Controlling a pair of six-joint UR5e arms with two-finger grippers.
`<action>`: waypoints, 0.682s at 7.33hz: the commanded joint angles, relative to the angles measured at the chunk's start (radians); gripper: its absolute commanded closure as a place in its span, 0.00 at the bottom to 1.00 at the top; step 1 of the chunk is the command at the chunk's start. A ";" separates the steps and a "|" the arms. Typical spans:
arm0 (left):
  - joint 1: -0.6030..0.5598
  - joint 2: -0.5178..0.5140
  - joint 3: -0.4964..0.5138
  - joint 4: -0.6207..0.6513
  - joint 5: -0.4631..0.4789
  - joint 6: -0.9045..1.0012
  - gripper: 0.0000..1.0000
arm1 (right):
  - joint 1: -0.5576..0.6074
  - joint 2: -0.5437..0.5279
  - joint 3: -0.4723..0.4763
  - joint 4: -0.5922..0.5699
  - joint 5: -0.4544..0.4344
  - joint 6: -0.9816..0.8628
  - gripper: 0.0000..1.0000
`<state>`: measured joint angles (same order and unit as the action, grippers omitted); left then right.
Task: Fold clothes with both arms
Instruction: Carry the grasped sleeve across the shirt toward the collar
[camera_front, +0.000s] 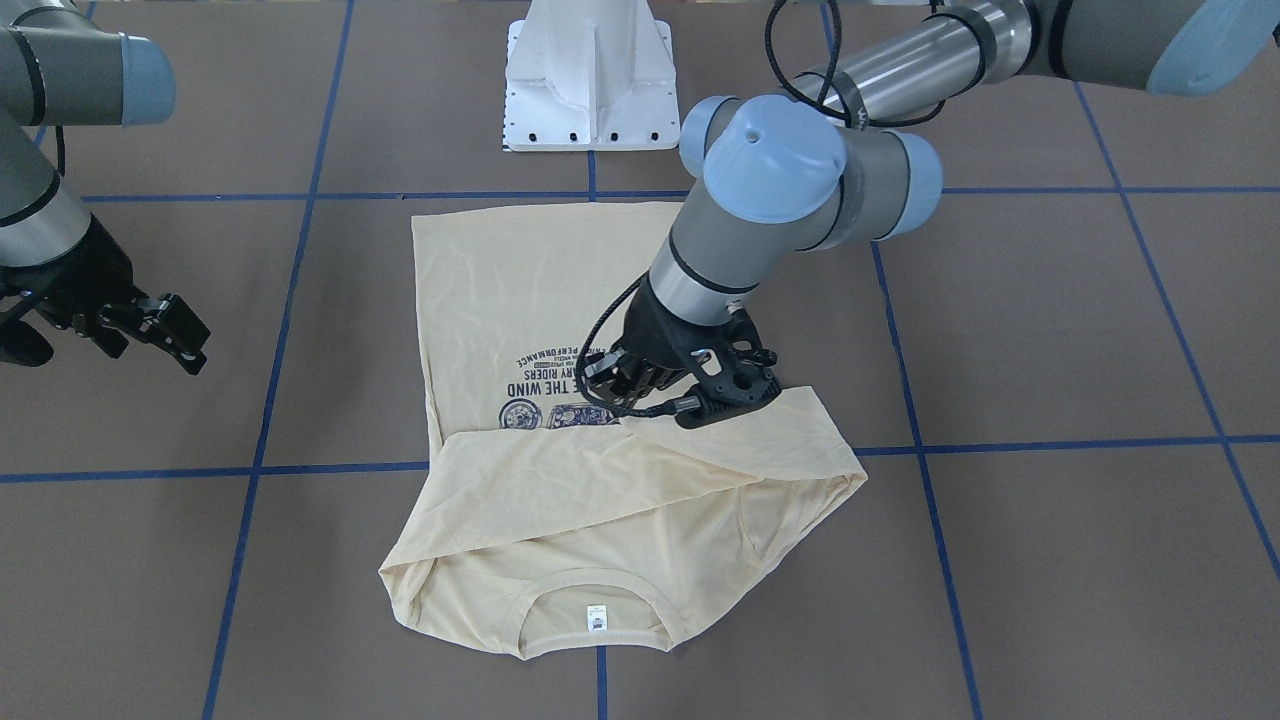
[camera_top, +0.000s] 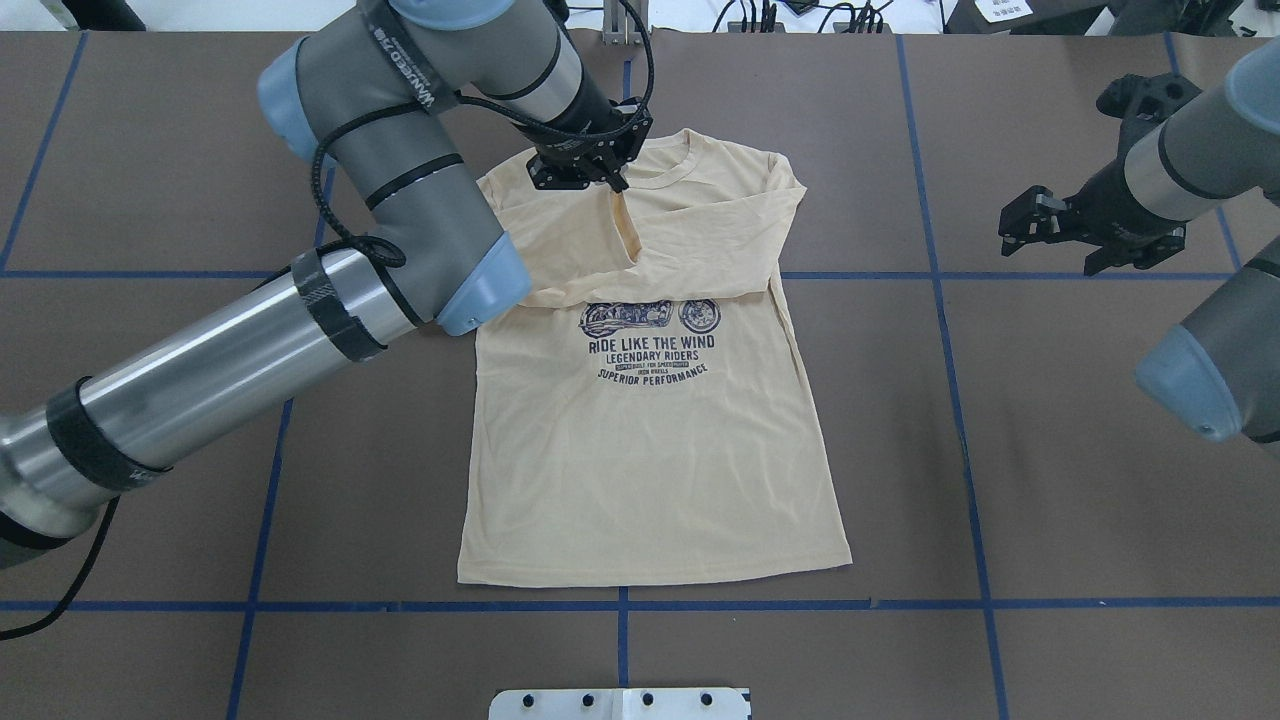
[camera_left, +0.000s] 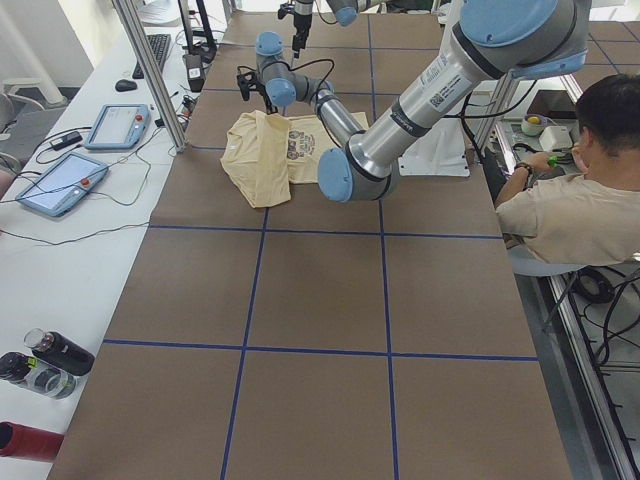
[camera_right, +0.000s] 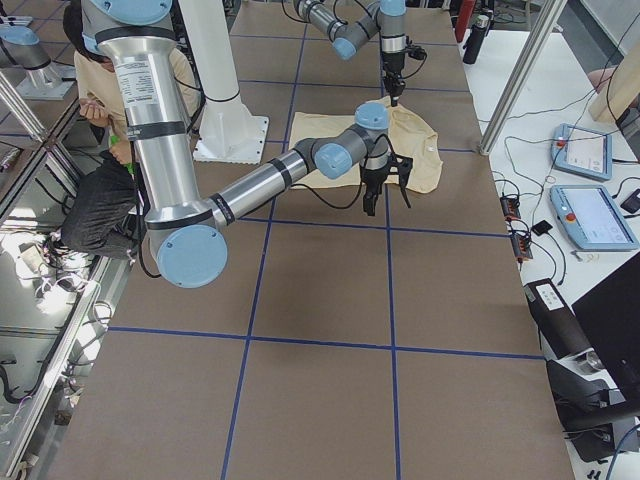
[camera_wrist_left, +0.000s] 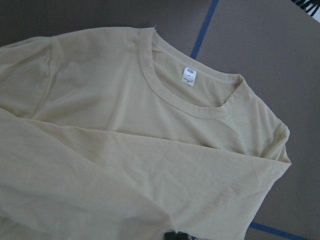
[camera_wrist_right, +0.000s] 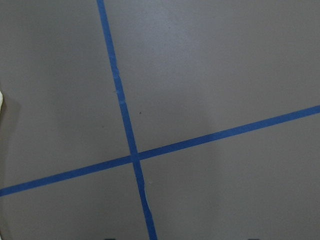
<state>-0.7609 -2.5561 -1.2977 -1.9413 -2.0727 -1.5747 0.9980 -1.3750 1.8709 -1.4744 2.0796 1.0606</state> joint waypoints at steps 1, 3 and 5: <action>0.020 -0.087 0.075 -0.059 0.051 -0.018 1.00 | 0.017 -0.006 -0.028 0.000 0.001 -0.019 0.09; 0.022 -0.093 0.081 -0.074 0.072 -0.018 1.00 | 0.016 -0.004 -0.030 0.000 0.001 -0.019 0.08; 0.040 -0.131 0.101 -0.103 0.092 -0.025 1.00 | 0.016 -0.004 -0.030 0.000 -0.001 -0.019 0.08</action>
<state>-0.7294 -2.6642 -1.2047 -2.0324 -1.9893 -1.5959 1.0139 -1.3792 1.8412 -1.4742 2.0791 1.0417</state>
